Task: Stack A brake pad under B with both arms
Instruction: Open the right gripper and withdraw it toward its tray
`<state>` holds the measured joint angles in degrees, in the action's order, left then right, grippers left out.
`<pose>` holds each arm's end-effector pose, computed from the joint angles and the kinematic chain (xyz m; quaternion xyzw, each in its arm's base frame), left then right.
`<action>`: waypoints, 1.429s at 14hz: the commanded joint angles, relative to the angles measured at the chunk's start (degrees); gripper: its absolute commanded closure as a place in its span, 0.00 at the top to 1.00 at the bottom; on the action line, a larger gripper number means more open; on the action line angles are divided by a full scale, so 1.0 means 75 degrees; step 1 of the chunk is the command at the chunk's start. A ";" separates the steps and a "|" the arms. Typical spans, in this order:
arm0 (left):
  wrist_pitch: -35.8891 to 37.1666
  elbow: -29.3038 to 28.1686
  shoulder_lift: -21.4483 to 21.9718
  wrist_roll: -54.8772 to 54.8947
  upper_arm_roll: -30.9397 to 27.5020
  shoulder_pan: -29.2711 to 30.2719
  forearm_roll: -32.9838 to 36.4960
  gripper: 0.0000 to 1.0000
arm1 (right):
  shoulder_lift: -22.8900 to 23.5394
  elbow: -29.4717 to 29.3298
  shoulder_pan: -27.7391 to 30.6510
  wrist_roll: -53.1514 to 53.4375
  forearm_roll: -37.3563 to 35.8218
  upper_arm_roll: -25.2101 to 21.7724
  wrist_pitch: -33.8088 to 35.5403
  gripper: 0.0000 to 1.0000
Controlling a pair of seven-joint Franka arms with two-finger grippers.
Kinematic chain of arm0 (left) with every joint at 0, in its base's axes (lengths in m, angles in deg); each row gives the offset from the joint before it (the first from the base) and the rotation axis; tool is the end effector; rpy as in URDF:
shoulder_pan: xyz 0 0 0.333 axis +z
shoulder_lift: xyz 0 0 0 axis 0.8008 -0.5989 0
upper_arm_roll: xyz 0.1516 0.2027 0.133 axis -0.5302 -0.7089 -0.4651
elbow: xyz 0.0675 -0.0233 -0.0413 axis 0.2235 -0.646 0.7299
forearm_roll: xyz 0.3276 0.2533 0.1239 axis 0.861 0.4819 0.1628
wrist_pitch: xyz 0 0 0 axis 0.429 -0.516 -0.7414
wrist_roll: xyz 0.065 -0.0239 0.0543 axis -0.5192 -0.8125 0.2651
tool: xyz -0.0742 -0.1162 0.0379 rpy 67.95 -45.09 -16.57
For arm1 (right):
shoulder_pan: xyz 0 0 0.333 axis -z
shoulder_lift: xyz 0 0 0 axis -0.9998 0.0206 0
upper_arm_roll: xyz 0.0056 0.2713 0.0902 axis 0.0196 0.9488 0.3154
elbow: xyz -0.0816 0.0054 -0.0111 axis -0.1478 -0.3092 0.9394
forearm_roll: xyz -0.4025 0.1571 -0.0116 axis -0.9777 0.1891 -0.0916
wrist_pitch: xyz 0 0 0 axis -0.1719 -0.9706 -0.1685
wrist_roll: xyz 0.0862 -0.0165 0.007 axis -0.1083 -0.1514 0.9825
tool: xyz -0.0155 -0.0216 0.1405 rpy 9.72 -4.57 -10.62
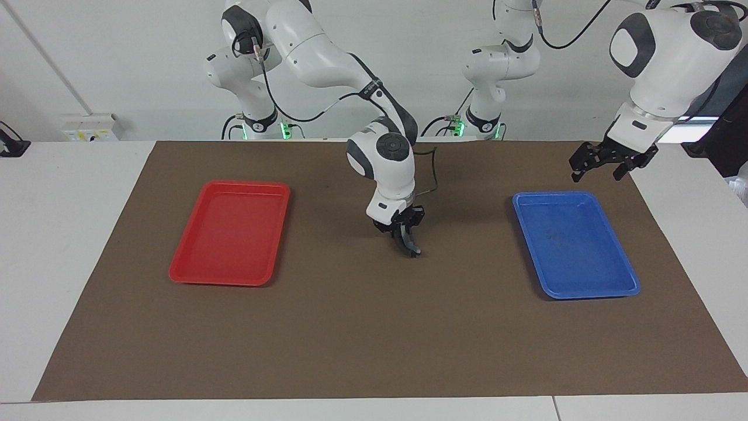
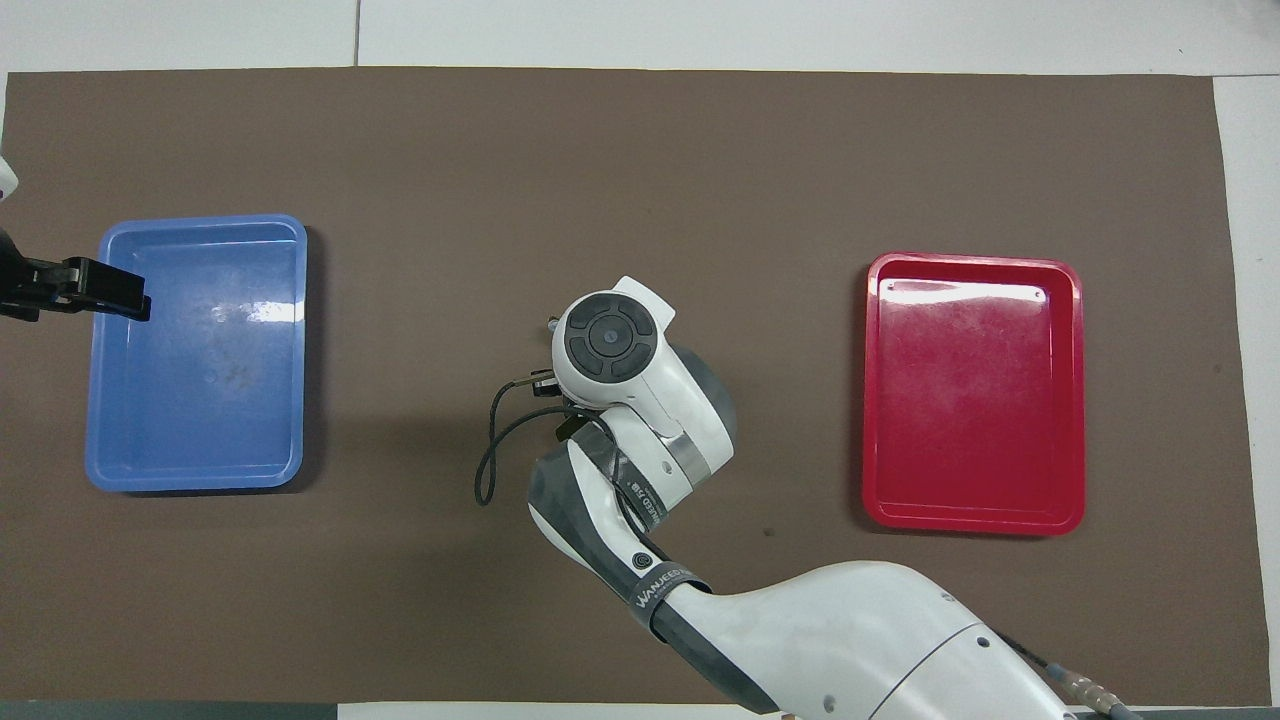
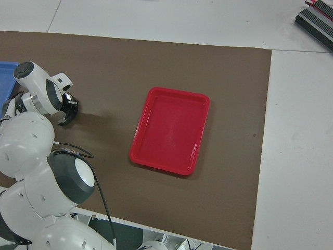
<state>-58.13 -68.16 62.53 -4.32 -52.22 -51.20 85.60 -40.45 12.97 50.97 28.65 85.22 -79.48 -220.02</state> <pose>0.5965 -0.0090 0.5042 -0.9989 0.0412 0.0140 0.0175 0.5378 0.4586 0.2126 -0.9960 -0.0693 -0.0051 0.0567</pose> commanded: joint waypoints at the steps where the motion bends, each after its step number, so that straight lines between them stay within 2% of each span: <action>1: 0.0069 -0.0250 0.0131 -0.0203 -0.0021 -0.0219 -0.0071 1.00 | -0.0230 0.0203 -0.0109 -0.0073 -0.0060 0.0021 -0.0052 1.00; 4: -0.0130 -0.0321 0.0143 -0.0520 -0.0021 -0.0443 -0.0071 1.00 | -0.0288 -0.0147 -0.0168 -0.0014 -0.0107 -0.0072 0.0438 1.00; 6: -0.0142 -0.0321 0.0143 -0.0485 -0.0021 -0.0443 -0.0059 1.00 | -0.0987 -0.0138 0.0123 -0.0049 -0.0293 -0.0282 0.0978 1.00; 10: -0.0095 -0.0321 0.0143 -0.0450 -0.0021 -0.0408 -0.0059 1.00 | -0.2523 -0.0113 0.1843 -0.0282 -0.0353 -0.0342 0.3071 1.00; 14: -0.0107 -0.0298 0.0143 -0.0450 -0.0021 -0.0396 -0.0059 1.00 | -0.3742 -0.0102 0.3905 -0.2001 -0.0365 -0.0353 0.5229 1.00; 16: -0.0107 -0.0298 0.0143 -0.0462 -0.0021 -0.0396 -0.0059 1.00 | -0.4188 -0.0137 0.4761 -0.3009 -0.0365 -0.0354 0.5957 1.00; 18: -0.0107 -0.0298 0.0143 -0.0462 -0.0021 -0.0361 -0.0059 1.00 | -0.4575 -0.0230 0.5255 -0.3609 -0.0562 -0.0389 0.6578 1.00; 20: -0.0118 -0.0298 0.0143 -0.0462 -0.0032 -0.0326 -0.0059 1.00 | -0.4566 -0.0802 0.5712 -0.3938 -0.0634 -0.0447 0.7257 1.00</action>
<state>-58.25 -69.23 62.53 -7.37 -52.30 -54.11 85.59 -74.41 9.59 91.28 1.51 81.41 -83.40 -169.28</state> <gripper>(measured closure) 0.000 0.000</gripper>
